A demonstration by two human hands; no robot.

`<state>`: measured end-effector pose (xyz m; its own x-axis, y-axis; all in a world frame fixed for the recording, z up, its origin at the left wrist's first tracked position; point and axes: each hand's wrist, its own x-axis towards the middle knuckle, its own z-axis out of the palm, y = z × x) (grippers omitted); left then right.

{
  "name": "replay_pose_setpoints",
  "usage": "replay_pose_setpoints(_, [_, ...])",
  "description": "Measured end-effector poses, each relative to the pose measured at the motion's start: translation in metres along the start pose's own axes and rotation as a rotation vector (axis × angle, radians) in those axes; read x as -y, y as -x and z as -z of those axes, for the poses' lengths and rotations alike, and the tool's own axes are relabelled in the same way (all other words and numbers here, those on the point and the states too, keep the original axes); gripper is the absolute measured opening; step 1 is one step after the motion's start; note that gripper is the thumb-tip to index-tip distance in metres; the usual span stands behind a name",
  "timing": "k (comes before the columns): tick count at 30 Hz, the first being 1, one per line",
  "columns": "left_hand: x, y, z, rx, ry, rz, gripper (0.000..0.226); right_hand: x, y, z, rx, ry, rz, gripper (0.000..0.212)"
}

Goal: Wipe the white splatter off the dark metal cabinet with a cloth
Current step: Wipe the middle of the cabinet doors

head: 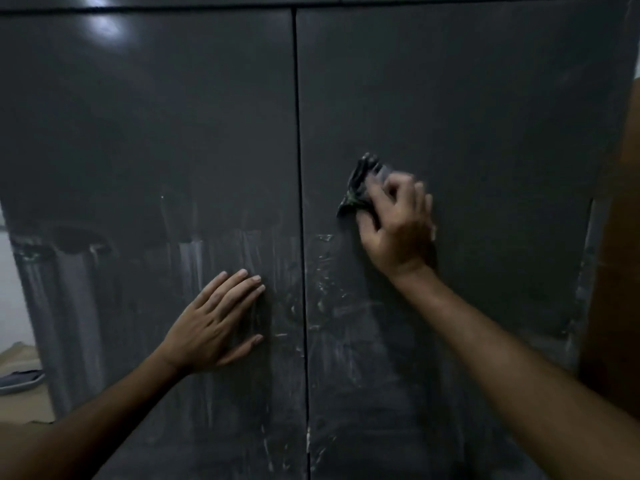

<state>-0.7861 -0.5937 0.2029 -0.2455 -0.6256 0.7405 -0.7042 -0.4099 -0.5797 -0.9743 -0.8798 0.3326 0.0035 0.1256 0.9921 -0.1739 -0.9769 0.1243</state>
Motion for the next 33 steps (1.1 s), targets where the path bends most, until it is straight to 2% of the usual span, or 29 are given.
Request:
replay_pose_setpoints(1, [0.006,0.005,0.0,0.009,0.001,-0.008,0.083,0.013,0.022,-0.007,0.067,-0.031,0.143,0.056])
replay_pose_setpoints(3, [0.017,0.013,-0.003,0.031,-0.002,-0.037,0.084,0.026,0.068,-0.011,0.234,-0.055,0.613,0.057])
replay_pose_setpoints(4, [0.021,0.016,-0.006,0.038,-0.006,-0.053,0.085,0.024,0.072,-0.009,0.303,-0.047,0.779,0.055])
replay_pose_setpoints(5, [0.023,0.017,-0.009,0.038,-0.013,-0.063,0.086,0.018,0.063,-0.007,0.334,-0.041,0.859,0.052])
replay_pose_setpoints(6, [0.025,0.017,-0.011,0.031,-0.019,-0.067,0.087,0.014,0.047,-0.008,0.315,-0.026,0.848,0.051])
replay_pose_setpoints(7, [0.026,0.017,-0.014,0.02,-0.024,-0.069,0.088,0.01,0.026,-0.009,0.268,0.001,0.749,0.051])
replay_pose_setpoints(10, [0.027,0.018,-0.017,-0.008,-0.037,-0.072,0.09,0.016,-0.024,-0.012,0.05,0.04,0.149,0.051])
replay_pose_setpoints(11, [0.027,0.018,-0.017,-0.014,-0.035,-0.077,0.09,0.028,-0.023,-0.016,0.003,0.022,0.017,0.051])
replay_pose_setpoints(12, [0.027,0.019,-0.016,-0.018,-0.029,-0.082,0.09,0.042,-0.012,-0.021,-0.004,0.004,-0.004,0.052])
replay_pose_setpoints(13, [0.027,0.019,-0.015,-0.021,-0.022,-0.082,0.089,0.056,0.005,-0.027,0.051,-0.019,0.102,0.053])
replay_pose_setpoints(16, [0.028,0.018,-0.014,-0.027,0.006,-0.085,0.086,0.071,0.053,-0.032,0.341,-0.041,0.792,0.054])
replay_pose_setpoints(17, [0.027,0.018,-0.014,-0.035,0.022,-0.086,0.084,0.066,0.045,-0.03,0.386,-0.037,0.905,0.052])
replay_pose_setpoints(18, [0.028,0.019,-0.012,-0.042,0.04,-0.083,0.083,0.063,0.03,-0.032,0.364,-0.026,0.92,0.05])
replay_pose_setpoints(19, [0.028,0.021,-0.011,-0.044,0.058,-0.081,0.082,0.062,0.012,-0.034,0.31,-0.007,0.843,0.049])
replay_pose_setpoints(23, [0.035,0.041,-0.005,-0.044,0.079,-0.047,0.08,0.085,-0.035,-0.041,0.018,0.0,0.091,0.051])
replay_pose_setpoints(24, [0.04,0.049,-0.003,-0.047,0.068,-0.04,0.079,0.099,-0.023,-0.046,0.002,-0.018,0.033,0.051])
replay_pose_setpoints(25, [0.048,0.056,0.0,-0.054,0.057,-0.03,0.079,0.111,-0.005,-0.051,0.04,-0.044,0.091,0.052])
replay_pose_setpoints(26, [0.058,0.064,0.003,-0.057,0.049,-0.017,0.08,0.122,0.017,-0.055,0.113,-0.067,0.261,0.051])
replay_pose_setpoints(28, [0.079,0.078,0.007,-0.04,0.027,-0.012,0.08,0.126,0.055,-0.057,0.281,-0.085,0.716,0.048])
replay_pose_setpoints(29, [0.088,0.083,0.007,-0.025,0.013,-0.023,0.079,0.12,0.053,-0.054,0.345,-0.082,0.864,0.047])
replay_pose_setpoints(30, [0.096,0.087,0.006,-0.011,0.002,-0.037,0.079,0.115,0.039,-0.055,0.37,-0.07,0.927,0.046])
replay_pose_setpoints(31, [0.1,0.088,0.004,-0.001,0.0,-0.05,0.078,0.11,0.021,-0.059,0.339,-0.051,0.902,0.046])
replay_pose_setpoints(33, [0.103,0.089,-0.001,0.002,0.007,-0.059,0.079,0.106,-0.025,-0.062,0.193,-0.01,0.634,0.044])
